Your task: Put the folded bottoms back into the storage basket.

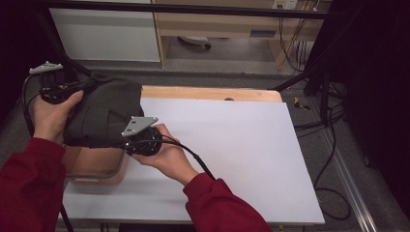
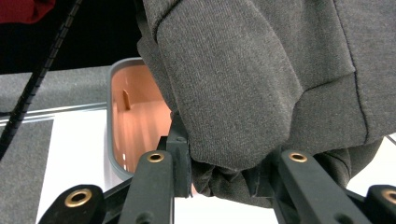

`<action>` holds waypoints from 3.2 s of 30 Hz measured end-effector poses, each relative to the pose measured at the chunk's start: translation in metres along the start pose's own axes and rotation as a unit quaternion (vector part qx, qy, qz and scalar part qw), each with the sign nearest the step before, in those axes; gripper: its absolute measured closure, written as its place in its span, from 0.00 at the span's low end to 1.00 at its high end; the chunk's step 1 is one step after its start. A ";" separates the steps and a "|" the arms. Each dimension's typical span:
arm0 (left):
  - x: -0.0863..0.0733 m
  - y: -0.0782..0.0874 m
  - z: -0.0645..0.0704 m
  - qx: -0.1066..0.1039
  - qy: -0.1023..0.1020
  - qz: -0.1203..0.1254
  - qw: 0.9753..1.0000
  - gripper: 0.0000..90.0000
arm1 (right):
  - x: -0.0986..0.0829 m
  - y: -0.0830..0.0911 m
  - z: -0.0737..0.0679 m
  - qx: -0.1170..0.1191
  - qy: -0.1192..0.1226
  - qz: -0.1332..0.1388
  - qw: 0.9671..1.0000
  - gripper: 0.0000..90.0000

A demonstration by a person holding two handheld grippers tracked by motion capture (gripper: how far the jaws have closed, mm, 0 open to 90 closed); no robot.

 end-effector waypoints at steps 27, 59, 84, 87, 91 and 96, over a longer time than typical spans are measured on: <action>-0.007 0.003 -0.022 0.017 -0.006 -0.012 1.000 0.88 | 0.005 -0.024 -0.001 0.016 -0.007 0.006 1.000 0.76; -0.022 0.000 -0.038 0.029 -0.017 -0.041 0.999 0.88 | 0.003 -0.047 -0.005 0.034 -0.022 0.002 0.999 0.75; -0.038 -0.007 -0.049 0.033 -0.024 -0.060 0.997 0.88 | -0.003 -0.064 -0.007 0.047 -0.035 -0.005 0.998 0.75; -0.041 -0.007 -0.050 0.034 -0.027 -0.062 0.997 0.88 | -0.004 -0.067 -0.008 0.049 -0.035 -0.007 0.998 0.75; -0.043 -0.007 -0.053 0.035 -0.028 -0.065 0.997 0.88 | -0.005 -0.071 -0.009 0.051 -0.037 -0.008 0.998 0.75; -0.046 -0.008 -0.054 0.035 -0.029 -0.067 0.997 0.88 | -0.006 -0.074 -0.010 0.052 -0.041 -0.010 0.998 0.75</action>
Point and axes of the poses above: each handheld gripper's, and its own axes: y roughly backward along the jaws, x roughly out of its top, z roughly to its right, the point moved 2 cm from there along -y, roughly forward along the jaws, and after that the axes turned 15 degrees about x, right-handed, at the moved point
